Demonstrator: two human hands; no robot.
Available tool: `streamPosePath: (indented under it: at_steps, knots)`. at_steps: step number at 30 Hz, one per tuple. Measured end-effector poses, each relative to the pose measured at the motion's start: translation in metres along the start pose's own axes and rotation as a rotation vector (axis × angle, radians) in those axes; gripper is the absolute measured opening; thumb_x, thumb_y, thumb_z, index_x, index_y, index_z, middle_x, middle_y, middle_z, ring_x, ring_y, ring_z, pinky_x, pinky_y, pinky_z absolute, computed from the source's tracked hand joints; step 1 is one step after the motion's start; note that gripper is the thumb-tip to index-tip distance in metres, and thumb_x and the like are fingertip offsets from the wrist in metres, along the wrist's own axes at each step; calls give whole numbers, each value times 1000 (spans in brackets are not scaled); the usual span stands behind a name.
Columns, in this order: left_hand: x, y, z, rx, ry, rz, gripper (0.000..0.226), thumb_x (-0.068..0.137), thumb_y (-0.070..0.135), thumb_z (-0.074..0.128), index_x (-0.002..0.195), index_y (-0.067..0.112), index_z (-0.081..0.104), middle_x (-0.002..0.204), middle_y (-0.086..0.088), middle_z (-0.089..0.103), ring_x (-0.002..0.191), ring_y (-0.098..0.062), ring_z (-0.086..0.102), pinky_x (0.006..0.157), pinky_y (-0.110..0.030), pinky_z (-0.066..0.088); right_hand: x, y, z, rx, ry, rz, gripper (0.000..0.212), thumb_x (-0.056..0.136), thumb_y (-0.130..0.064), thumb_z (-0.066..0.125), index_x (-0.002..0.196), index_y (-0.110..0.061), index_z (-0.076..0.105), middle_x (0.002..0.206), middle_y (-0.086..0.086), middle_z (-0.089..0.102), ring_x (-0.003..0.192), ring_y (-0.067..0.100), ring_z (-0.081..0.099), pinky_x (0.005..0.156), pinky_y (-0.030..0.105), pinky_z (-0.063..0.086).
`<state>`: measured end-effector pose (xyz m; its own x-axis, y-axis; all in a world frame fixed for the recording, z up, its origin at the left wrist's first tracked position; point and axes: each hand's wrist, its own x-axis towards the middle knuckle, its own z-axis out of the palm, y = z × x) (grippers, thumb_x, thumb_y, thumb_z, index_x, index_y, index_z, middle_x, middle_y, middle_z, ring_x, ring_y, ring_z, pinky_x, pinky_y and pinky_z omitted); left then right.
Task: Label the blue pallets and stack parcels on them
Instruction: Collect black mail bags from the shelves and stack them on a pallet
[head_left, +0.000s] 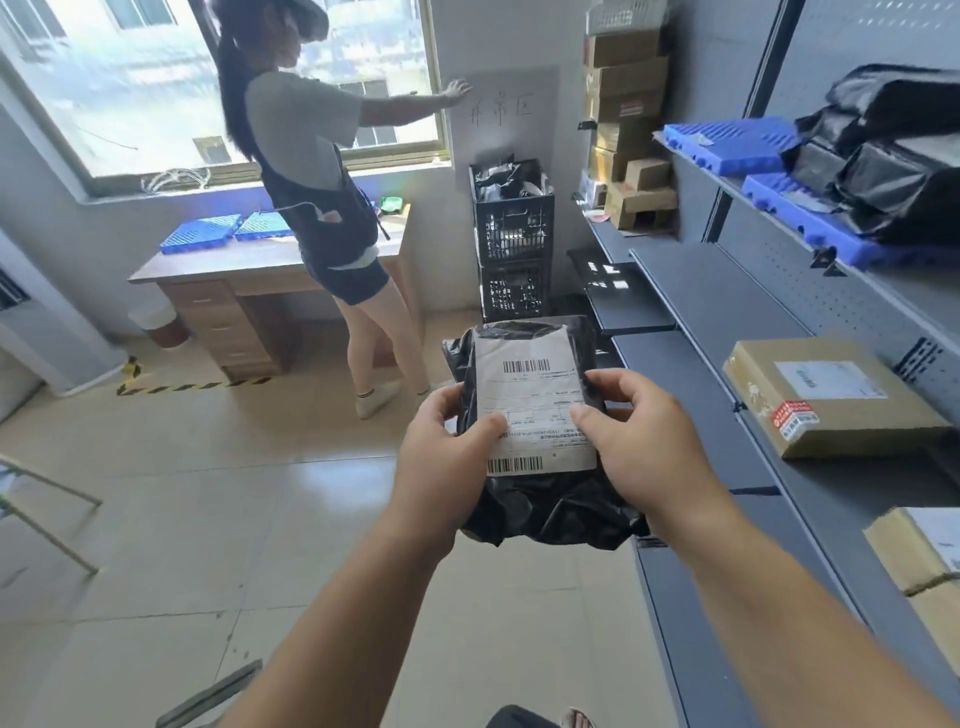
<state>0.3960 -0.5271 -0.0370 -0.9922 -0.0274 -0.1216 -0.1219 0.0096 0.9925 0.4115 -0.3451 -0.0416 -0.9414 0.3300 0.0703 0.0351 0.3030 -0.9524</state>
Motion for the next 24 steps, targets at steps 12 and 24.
streamPosePath:
  at_steps: [12, 24]
  knots:
    - [155, 31, 78, -40, 43, 8, 39, 75, 27, 73, 112, 33, 65, 113, 4, 77, 101, -20, 76, 88, -47, 62, 184, 3, -14, 17, -48, -33, 30, 90, -24, 70, 119, -32, 66, 109, -19, 69, 102, 4, 66, 83, 32, 59]
    - [355, 55, 115, -47, -83, -18, 42, 73, 25, 72, 114, 33, 65, 114, 2, 77, 102, -22, 76, 91, -49, 61, 362, 10, 21, -61, 107, -12, 32, 89, -26, 72, 120, -29, 68, 100, -23, 70, 90, -12, 63, 84, 27, 57]
